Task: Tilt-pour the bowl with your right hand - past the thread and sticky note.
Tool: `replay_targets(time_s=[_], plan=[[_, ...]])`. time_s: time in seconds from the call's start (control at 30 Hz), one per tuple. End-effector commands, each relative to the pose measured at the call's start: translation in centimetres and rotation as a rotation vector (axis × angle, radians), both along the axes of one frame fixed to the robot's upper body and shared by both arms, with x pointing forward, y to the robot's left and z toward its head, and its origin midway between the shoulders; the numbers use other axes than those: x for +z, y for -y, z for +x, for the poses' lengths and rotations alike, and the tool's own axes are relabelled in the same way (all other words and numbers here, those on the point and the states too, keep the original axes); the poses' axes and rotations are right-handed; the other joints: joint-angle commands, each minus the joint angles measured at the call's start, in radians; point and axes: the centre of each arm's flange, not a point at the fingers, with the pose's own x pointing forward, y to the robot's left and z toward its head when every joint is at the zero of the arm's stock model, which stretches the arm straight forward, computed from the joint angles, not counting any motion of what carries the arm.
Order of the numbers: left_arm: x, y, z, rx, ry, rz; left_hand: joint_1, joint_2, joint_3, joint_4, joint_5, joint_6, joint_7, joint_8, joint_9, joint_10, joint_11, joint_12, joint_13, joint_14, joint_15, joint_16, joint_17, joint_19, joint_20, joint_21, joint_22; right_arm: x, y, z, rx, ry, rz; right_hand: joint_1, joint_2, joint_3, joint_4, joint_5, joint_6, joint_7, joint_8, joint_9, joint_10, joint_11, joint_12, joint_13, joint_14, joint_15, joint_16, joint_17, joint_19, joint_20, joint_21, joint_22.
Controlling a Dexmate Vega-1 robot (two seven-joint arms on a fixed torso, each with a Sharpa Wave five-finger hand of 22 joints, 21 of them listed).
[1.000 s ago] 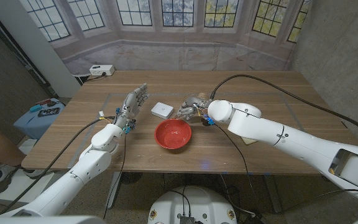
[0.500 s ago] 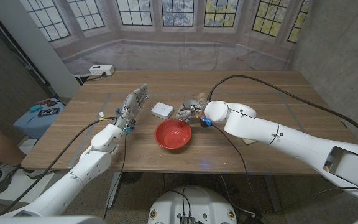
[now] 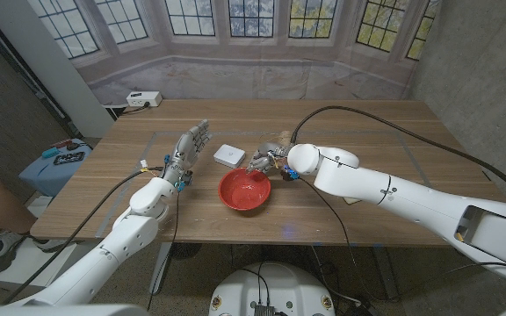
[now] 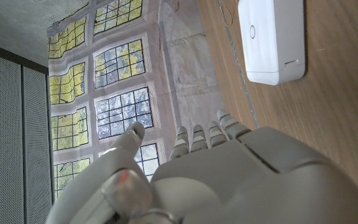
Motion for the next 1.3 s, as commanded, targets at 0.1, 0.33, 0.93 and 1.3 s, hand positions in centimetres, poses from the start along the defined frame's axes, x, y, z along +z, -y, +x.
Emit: replay_targets(time_s=[0.1, 0.33, 0.93, 1.3], plan=[[-0.4, -0.3, -0.5, 0.012, 0.003, -0.005, 0.012, 0.003, 0.003, -0.006, 0.003, 0.011, 0.001, 0.005, 0.003, 0.012, 0.003, 0.001, 0.004, 0.004, 0.006, 0.0, 0.003, 0.004, 0.007, -0.004, 0.005, -0.5, -1.1, 0.2, 0.014, 0.014, -0.04, 0.019, 0.005, -0.009, -0.001, -0.003, 0.022, -0.005, 0.006, 0.006, 0.026, -0.003, 0.017, 0.009, 0.027, -0.048, 0.018, 0.01, 0.02, -0.006, 0.01, 0.007], [-0.6, -0.6, -0.7, 0.013, 0.004, -0.008, 0.013, 0.002, 0.002, -0.008, 0.003, 0.012, 0.001, 0.005, 0.003, 0.013, 0.001, 0.001, 0.005, 0.005, 0.006, -0.001, 0.003, 0.005, 0.008, -0.004, 0.005, -0.7, -1.7, 0.3, 0.016, 0.019, -0.049, 0.028, 0.007, -0.011, -0.001, -0.003, 0.037, -0.005, 0.008, 0.007, 0.043, -0.006, 0.03, 0.016, 0.029, -0.05, 0.024, 0.018, 0.023, -0.008, 0.011, 0.008], [-0.9, -0.4, -0.7, 0.009, 0.001, -0.01, 0.015, 0.002, -0.001, -0.013, 0.004, 0.017, -0.002, 0.005, 0.003, 0.025, 0.003, 0.005, 0.005, 0.004, 0.011, -0.001, 0.003, 0.005, 0.008, -0.004, 0.005, -0.7, -2.2, 0.4, 0.006, 0.048, -0.069, 0.067, 0.017, -0.026, -0.002, -0.002, 0.099, -0.018, 0.011, 0.014, 0.127, -0.033, 0.113, 0.063, 0.071, -0.072, 0.064, 0.059, 0.047, -0.014, 0.025, 0.012], [-0.6, 0.1, -0.2, 0.0, -0.003, -0.005, 0.017, 0.003, -0.002, -0.016, 0.004, 0.024, -0.005, 0.007, 0.003, 0.032, 0.003, 0.007, 0.005, 0.006, 0.01, 0.0, 0.003, 0.005, 0.01, -0.004, 0.006, -0.5, -2.3, 0.8, 0.0, 0.068, -0.069, 0.095, 0.025, -0.036, -0.003, -0.002, 0.153, -0.028, 0.018, 0.019, 0.182, -0.057, 0.173, 0.1, 0.114, -0.103, 0.091, 0.077, 0.079, -0.024, 0.042, 0.015]])
